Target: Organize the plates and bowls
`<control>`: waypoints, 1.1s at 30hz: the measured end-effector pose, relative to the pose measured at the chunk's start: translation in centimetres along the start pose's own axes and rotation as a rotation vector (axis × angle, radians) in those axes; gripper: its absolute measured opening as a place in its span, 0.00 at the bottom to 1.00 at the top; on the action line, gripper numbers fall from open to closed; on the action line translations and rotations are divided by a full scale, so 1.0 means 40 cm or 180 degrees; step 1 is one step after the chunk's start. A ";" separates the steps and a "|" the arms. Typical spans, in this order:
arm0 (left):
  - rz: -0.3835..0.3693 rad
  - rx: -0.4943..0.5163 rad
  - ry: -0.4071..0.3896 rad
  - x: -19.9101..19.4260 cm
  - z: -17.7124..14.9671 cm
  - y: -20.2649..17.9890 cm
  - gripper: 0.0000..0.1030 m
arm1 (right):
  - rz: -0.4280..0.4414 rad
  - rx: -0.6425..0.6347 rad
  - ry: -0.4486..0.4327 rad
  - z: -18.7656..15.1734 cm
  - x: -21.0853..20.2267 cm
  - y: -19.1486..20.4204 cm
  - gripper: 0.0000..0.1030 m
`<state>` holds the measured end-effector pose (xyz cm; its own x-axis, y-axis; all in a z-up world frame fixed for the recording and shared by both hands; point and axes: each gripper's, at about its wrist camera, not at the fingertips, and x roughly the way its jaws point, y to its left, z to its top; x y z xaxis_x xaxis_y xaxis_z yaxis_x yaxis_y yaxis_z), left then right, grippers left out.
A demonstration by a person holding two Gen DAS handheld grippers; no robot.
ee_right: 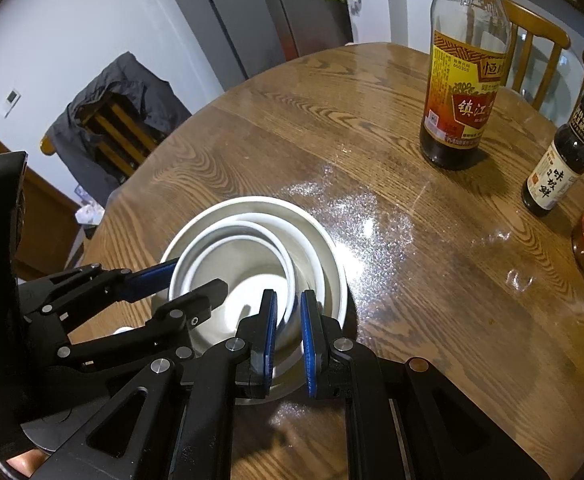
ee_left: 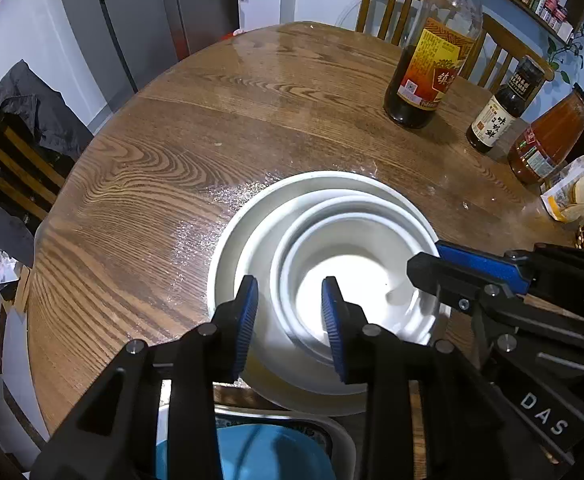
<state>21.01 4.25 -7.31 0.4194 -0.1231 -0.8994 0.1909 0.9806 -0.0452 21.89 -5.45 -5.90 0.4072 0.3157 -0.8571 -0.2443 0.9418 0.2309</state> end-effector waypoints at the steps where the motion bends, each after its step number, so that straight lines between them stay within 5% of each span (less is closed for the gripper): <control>1: 0.0002 0.0000 -0.0007 -0.002 -0.001 0.001 0.33 | 0.0002 0.0006 -0.0002 -0.001 -0.001 0.000 0.11; 5: 0.0025 -0.0002 -0.0039 -0.009 -0.003 0.002 0.38 | 0.0008 0.0029 -0.0020 -0.003 -0.008 -0.002 0.11; 8: 0.0060 -0.0033 -0.0054 -0.012 -0.003 0.012 0.51 | -0.0001 0.0043 -0.0035 -0.005 -0.015 -0.003 0.11; 21: 0.0049 -0.0041 -0.0091 -0.027 -0.011 0.019 0.53 | -0.0035 0.0065 -0.0034 -0.012 -0.022 0.010 0.11; 27: 0.0043 -0.0055 -0.0131 -0.042 -0.016 0.028 0.63 | -0.0054 0.0124 -0.0044 -0.014 -0.028 0.011 0.12; 33: 0.0055 -0.0073 -0.0215 -0.070 -0.019 0.038 0.71 | -0.0124 0.0233 -0.0130 -0.026 -0.057 0.003 0.38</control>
<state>19.44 6.19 -5.21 0.4816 -0.1153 -0.8688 0.1629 0.9858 -0.0406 20.02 -6.18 -4.41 0.4511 0.2817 -0.8468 -0.1631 0.9589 0.2321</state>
